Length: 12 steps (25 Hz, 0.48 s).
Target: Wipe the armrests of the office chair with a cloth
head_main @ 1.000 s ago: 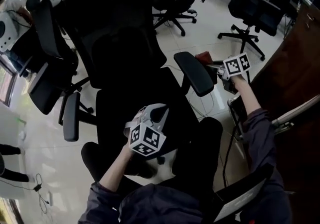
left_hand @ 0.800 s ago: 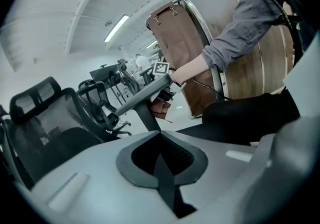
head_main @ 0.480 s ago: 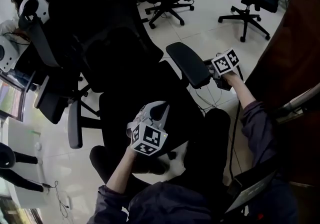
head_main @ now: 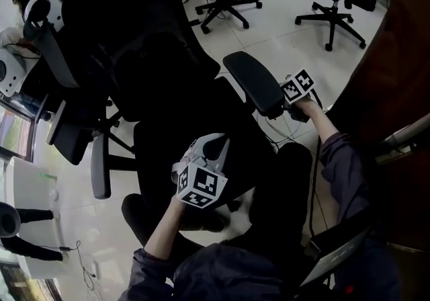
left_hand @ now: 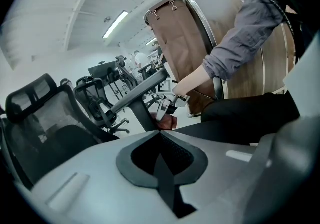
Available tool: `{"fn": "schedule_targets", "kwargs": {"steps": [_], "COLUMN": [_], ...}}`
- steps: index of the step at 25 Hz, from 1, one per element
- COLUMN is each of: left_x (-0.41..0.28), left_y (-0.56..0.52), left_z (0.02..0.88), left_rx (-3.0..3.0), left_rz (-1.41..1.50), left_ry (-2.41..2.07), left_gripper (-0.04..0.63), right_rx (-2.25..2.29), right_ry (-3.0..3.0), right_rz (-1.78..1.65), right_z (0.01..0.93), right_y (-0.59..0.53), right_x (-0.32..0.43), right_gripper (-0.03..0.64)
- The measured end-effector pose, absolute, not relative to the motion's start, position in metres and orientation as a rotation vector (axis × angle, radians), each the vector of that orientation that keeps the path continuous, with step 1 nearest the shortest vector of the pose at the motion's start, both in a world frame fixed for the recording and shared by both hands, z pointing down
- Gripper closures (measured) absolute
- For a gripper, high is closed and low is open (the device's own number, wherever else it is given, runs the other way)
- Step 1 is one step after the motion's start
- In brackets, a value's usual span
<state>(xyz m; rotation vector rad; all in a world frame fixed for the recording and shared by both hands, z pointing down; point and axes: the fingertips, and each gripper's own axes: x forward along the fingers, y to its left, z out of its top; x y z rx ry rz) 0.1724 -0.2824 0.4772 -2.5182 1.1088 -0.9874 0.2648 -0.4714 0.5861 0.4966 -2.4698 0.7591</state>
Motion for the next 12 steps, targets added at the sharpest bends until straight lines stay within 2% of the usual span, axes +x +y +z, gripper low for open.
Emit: {"fn": "schedule_targets", "kwargs": {"steps": [6,12], "left_x": [0.165,0.174], "left_y": [-0.283,-0.286], "left_z": [0.480,0.485], "left_rx": [-2.511,-2.518], "left_rz": [-1.012,-1.022], "left_ry": [1.114,1.092], "left_gripper": [0.578,0.578], "right_rx": [0.526,0.430], "right_ry": [-2.546,-2.654], "right_rz": [0.840,0.821], "right_z": [0.590,0.554], "right_y": [-0.475,-0.466], "right_x": [0.262,0.262], "right_gripper": [0.566,0.566]}}
